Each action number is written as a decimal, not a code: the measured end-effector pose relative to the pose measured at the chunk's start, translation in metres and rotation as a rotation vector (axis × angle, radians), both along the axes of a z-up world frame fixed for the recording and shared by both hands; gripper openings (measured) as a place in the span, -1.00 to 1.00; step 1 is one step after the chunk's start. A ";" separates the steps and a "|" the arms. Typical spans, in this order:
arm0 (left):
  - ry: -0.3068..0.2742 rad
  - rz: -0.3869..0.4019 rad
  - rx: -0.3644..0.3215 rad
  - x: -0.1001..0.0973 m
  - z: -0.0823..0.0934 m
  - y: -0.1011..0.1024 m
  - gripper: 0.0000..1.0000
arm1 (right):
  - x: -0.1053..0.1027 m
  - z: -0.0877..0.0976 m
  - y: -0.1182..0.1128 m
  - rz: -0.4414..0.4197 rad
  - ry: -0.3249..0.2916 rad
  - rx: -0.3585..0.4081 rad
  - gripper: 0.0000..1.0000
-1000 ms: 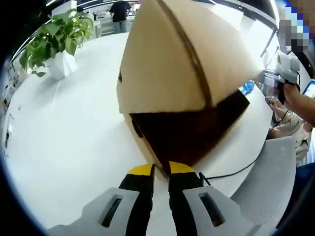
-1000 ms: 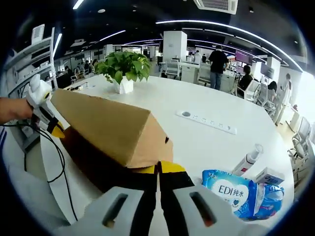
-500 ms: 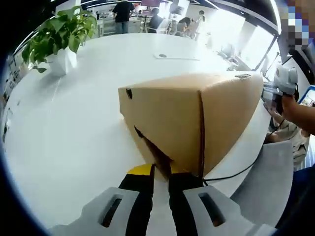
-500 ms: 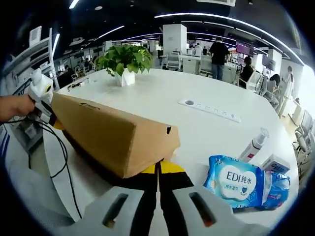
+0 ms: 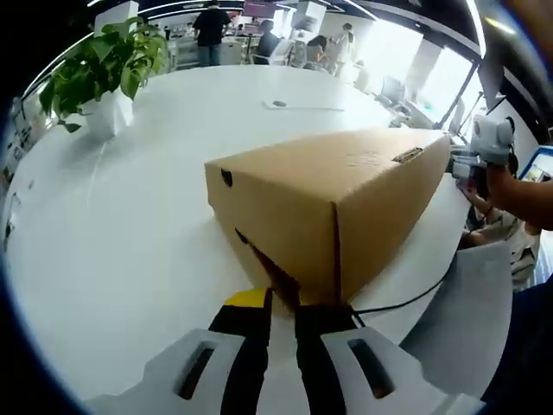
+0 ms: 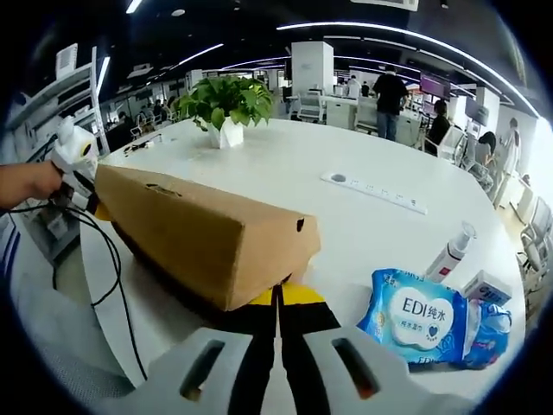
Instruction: Operate the shoe box by opening the lid, removing the specified soft item, and placing it in the target area until the item is outside and the box remains undamaged.
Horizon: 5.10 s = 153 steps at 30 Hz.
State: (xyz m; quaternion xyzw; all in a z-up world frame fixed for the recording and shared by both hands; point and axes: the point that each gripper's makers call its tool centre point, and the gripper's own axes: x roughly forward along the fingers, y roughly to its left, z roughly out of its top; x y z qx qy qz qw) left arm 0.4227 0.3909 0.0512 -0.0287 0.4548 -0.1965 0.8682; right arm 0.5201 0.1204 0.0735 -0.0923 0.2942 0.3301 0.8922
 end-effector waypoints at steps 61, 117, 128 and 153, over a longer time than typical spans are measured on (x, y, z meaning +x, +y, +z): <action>-0.234 -0.006 -0.063 -0.013 0.067 -0.010 -0.60 | -0.041 0.029 0.010 0.235 -0.069 -0.036 -0.65; -0.033 0.052 -0.084 -0.023 -0.024 -0.020 -0.64 | -0.024 0.017 0.001 0.190 -0.061 0.048 -0.66; -0.036 0.046 -0.059 -0.020 -0.028 -0.017 -0.69 | -0.003 -0.010 0.008 0.110 0.019 0.010 -0.99; -0.038 -0.020 -0.022 0.033 -0.029 -0.025 -0.66 | 0.012 -0.011 -0.007 0.089 -0.002 -0.002 -0.99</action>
